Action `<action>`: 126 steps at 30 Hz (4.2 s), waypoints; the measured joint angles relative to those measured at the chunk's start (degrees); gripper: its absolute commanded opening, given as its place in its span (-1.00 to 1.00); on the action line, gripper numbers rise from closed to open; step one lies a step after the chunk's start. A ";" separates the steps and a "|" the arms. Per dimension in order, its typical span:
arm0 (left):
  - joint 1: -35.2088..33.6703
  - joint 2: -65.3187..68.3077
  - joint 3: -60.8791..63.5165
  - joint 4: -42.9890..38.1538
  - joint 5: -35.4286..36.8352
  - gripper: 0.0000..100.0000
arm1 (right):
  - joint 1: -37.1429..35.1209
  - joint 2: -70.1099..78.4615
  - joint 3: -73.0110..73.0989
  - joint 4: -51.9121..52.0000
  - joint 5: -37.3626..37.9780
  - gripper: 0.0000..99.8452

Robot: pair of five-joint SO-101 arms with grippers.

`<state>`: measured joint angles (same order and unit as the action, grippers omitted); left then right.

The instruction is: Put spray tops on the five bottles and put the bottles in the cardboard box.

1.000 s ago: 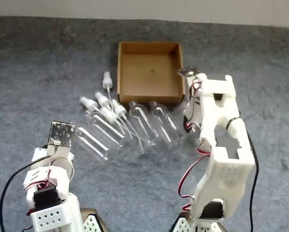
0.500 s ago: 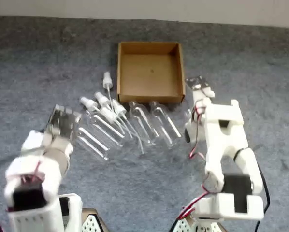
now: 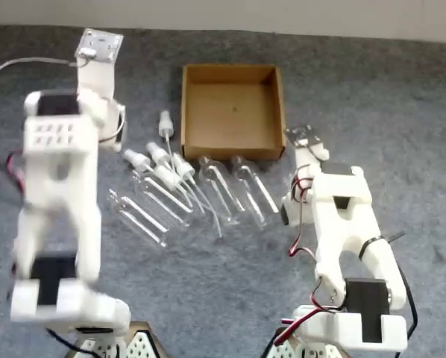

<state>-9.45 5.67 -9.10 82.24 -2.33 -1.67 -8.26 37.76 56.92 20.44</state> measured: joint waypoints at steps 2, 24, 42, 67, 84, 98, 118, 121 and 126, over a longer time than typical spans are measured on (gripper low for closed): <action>-0.18 7.38 -4.57 0.53 4.13 -0.77 | 0.09 0.00 0.26 -1.05 0.00 -0.99; -0.70 27.34 -15.38 0.53 33.32 -0.77 | 0.00 -0.62 1.85 -1.93 0.00 -0.99; 2.11 35.16 -19.43 0.62 38.42 -0.77 | 0.00 -0.62 1.85 -1.93 0.00 -0.99; 2.29 37.10 -37.01 0.88 34.55 -0.95 | 0.00 -0.62 1.85 -1.93 0.00 -0.99; -11.43 29.27 -77.10 18.99 -3.69 -0.95 | 0.00 -0.62 1.85 -1.93 0.00 -0.99; -16.35 5.27 -4.66 13.89 -37.19 -0.95 | 0.00 -0.62 1.85 -1.93 0.00 -0.99; -17.41 4.57 24.62 -15.56 -28.92 -0.80 | 0.00 -0.70 3.96 -1.93 0.00 -0.99; -19.08 4.57 25.14 -15.56 -28.92 -0.80 | 0.09 -0.70 4.48 -1.93 0.00 -0.99; -20.84 6.15 25.14 -16.26 -28.92 -0.79 | 0.09 -0.70 4.48 -1.93 0.00 -0.99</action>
<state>-30.29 11.82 16.04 65.98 -31.25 -1.58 -8.97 42.24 54.99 20.44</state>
